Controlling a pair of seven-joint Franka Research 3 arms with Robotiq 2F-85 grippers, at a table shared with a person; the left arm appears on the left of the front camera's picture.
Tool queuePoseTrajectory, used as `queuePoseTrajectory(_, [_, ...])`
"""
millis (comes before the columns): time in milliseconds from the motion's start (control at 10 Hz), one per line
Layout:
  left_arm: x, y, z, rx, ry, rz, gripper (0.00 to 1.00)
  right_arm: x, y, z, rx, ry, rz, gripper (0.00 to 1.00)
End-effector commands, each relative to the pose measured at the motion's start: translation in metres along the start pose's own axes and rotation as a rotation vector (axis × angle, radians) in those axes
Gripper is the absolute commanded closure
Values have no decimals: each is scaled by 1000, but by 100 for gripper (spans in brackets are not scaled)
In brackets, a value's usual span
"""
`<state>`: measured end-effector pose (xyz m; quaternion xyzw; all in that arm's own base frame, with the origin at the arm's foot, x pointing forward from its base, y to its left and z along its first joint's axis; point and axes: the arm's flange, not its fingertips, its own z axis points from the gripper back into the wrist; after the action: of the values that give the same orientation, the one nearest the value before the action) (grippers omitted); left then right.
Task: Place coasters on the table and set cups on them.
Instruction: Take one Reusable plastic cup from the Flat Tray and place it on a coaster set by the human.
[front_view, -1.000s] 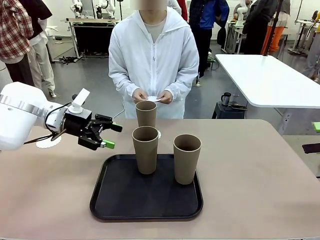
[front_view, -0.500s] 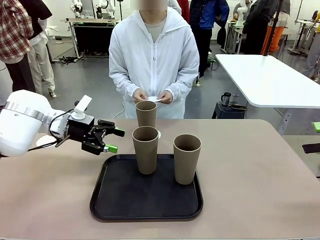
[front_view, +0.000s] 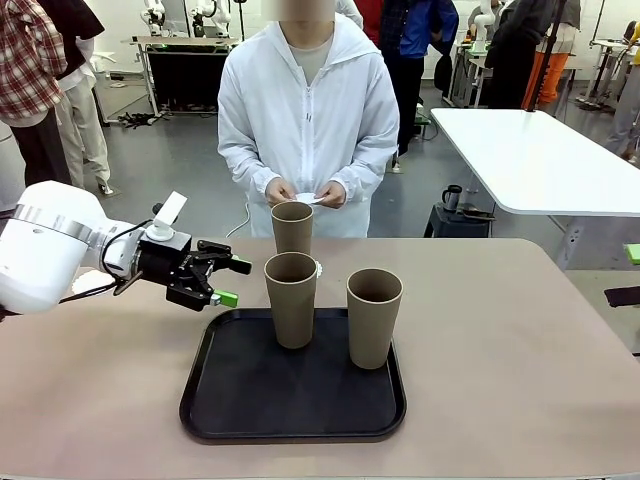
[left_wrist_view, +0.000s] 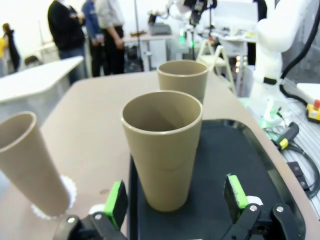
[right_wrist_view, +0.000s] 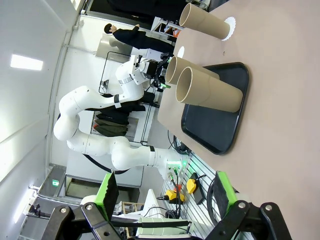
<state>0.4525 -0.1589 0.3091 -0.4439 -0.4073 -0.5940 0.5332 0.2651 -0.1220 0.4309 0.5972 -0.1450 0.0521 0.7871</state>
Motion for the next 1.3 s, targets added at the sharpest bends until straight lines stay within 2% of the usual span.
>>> queuePoseTrajectory(0, [1, -1, 2, -11, -10, 0, 0, 1, 0, 1, 14, -4, 15, 0])
queuePoseTrajectory(400, [0, 0, 0, 0, -1, 0, 0, 1, 0, 1, 14, -4, 15, 0])
queuePoseTrajectory(700, [-17, 3, -20, -41, 52, -75, 0, 1, 0, 1, 14, -4, 15, 0])
queuePoseTrajectory(1200, [-28, 11, -50, -2, 50, -129, 0, 1, 0, 1, 14, -4, 15, 0])
